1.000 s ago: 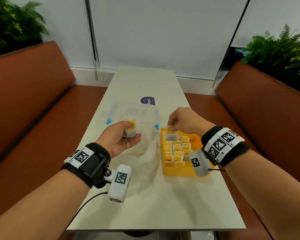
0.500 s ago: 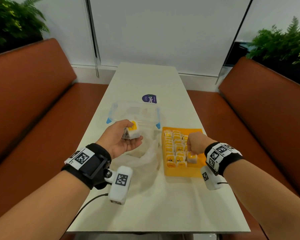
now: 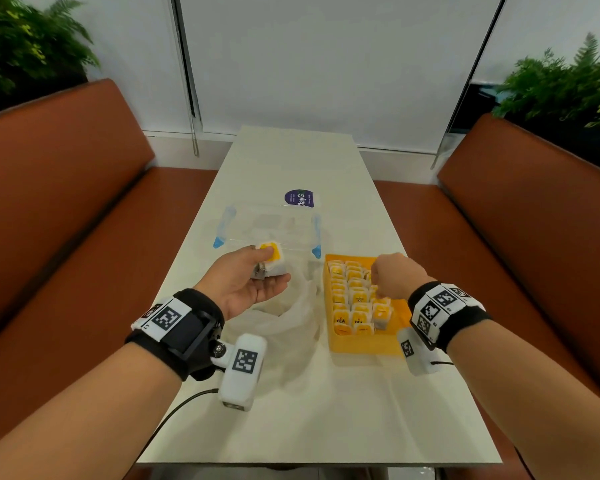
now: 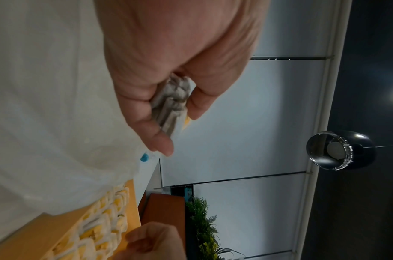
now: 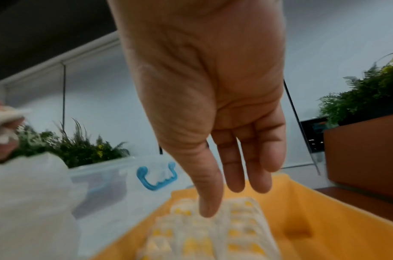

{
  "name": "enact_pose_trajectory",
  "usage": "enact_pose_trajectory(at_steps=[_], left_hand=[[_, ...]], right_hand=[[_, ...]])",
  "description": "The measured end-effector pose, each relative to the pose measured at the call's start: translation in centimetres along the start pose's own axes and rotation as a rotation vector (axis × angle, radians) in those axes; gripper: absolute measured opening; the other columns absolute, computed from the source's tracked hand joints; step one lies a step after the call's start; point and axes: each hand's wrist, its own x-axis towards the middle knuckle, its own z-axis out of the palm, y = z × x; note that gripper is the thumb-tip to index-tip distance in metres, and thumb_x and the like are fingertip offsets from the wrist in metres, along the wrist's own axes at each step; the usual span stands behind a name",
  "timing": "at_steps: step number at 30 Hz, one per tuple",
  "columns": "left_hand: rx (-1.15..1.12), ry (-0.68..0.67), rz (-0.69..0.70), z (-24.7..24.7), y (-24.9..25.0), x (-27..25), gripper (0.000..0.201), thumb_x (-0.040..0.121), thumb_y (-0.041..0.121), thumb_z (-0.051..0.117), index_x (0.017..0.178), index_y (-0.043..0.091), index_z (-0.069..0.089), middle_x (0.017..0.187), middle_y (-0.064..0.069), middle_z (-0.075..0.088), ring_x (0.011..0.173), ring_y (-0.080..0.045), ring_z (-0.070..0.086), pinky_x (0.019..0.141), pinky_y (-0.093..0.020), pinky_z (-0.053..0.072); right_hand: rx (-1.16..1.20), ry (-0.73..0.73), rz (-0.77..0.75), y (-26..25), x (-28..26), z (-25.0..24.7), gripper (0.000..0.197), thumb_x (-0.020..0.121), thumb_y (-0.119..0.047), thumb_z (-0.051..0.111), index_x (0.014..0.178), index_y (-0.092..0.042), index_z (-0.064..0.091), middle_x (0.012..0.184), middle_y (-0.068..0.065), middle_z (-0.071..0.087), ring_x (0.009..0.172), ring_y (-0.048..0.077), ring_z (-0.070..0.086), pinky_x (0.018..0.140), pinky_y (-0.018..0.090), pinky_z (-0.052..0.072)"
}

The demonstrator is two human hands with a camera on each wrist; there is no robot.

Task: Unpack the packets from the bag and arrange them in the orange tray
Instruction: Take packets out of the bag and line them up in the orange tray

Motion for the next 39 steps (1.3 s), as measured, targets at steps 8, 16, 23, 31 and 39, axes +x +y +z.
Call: enact_pose_trajectory(at_steps=[8,16,23,31,39], left_hand=[[0.105,-0.038,0.084,0.1,-0.5,-0.5,0.016,0.091,0.011,0.062,0.106,0.007,0.059,0.100,-0.017,0.066,0.085,-0.030,0.070,0.055,-0.026,0.056],[0.103,-0.073,0.126,-0.2,-0.3,-1.3,0.039,0.084,0.010,0.068,0.120,-0.003,0.056,0.108,-0.021,0.067,0.091,-0.031,0.069,0.071,-0.029,0.060],[0.079,-0.046,0.108,-0.1,-0.2,-1.5,0.035,0.084,0.010,0.069,0.116,-0.001,0.058,0.112,-0.022,0.063,0.085,-0.031,0.071,0.062,-0.028,0.060],[0.003,0.082,0.051,-0.2,0.1,-1.2,0.012,0.089,0.007,0.063,0.098,0.002,0.057,0.109,-0.018,0.052,0.095,-0.041,0.063,0.065,-0.038,0.060],[-0.002,0.087,0.035,0.4,-0.1,-1.2,0.002,0.095,0.009,0.055,0.096,0.007,0.055,0.103,-0.016,0.058,0.100,-0.035,0.061,0.080,-0.042,0.055]], right_hand=[[0.784,0.153,-0.300,-7.2,-3.2,-5.1,0.025,0.083,-0.028,0.071,0.099,-0.009,0.069,0.076,0.003,0.067,0.071,0.016,0.065,0.067,0.025,0.053],[0.968,0.100,-0.467,-10.1,-3.7,-6.2,0.010,0.082,-0.005,0.070,0.083,-0.015,0.067,0.072,0.002,0.062,0.066,0.012,0.057,0.060,0.022,0.049],[0.936,0.233,-0.421,-8.4,-4.1,-6.5,0.016,0.085,-0.006,0.067,0.076,-0.017,0.060,0.065,-0.003,0.060,0.059,0.010,0.058,0.058,0.023,0.049],[0.482,0.155,-0.223,-2.7,-4.7,-5.5,0.010,0.083,-0.001,0.064,0.080,-0.011,0.064,0.060,-0.007,0.057,0.053,0.010,0.060,0.051,0.012,0.047],[0.192,-0.138,-0.037,1.1,-4.1,-0.6,0.019,0.086,0.006,0.053,0.096,-0.004,0.065,0.092,0.015,0.072,0.076,0.025,0.070,0.069,0.033,0.058]])
